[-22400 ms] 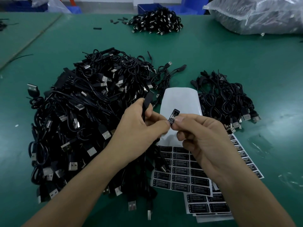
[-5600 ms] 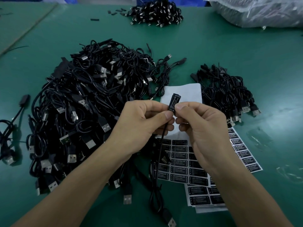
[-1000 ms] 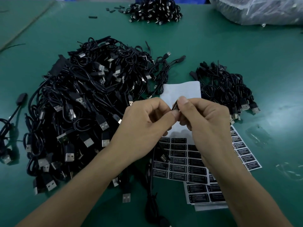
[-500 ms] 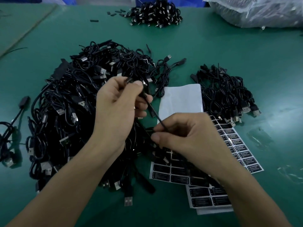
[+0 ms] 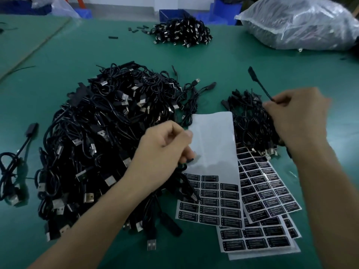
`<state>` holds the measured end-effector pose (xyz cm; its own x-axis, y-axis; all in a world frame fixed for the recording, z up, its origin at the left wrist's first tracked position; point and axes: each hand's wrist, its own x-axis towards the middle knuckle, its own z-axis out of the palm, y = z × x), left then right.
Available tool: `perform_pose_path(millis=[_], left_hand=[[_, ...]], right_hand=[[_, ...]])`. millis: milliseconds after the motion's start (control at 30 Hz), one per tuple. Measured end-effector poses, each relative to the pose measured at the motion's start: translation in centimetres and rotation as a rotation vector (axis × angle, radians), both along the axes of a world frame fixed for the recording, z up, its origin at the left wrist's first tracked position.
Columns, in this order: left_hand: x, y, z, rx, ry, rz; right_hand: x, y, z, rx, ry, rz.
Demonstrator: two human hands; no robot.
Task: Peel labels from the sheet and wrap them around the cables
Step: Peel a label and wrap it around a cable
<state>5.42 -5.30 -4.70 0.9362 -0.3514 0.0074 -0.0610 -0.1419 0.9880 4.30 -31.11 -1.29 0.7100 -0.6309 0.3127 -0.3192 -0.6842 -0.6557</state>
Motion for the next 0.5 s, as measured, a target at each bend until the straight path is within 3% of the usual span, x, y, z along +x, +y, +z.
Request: perform_pose_path(millis=[133, 233, 333, 500], left_hand=[[-0.2, -0.1, -0.7, 0.122, -0.057, -0.069], [-0.1, 0.0, -0.9, 0.190, -0.098, -0.070], [-0.2, 0.0, -0.8, 0.308, -0.145, -0.109], [-0.2, 0.0, -1.4, 0.537, -0.297, -0.176]], right_hand=[[1.3, -0.1, 0.1, -0.072, 0.154, -0.045], [1.7, 2.1, 0.1, -0.229, 0.125, 0.042], [2.2, 6.2, 0.1, -0.256, 0.113, 0.286], [2.7, 14.7, 0.5, -0.091, 0.127, 0.693]])
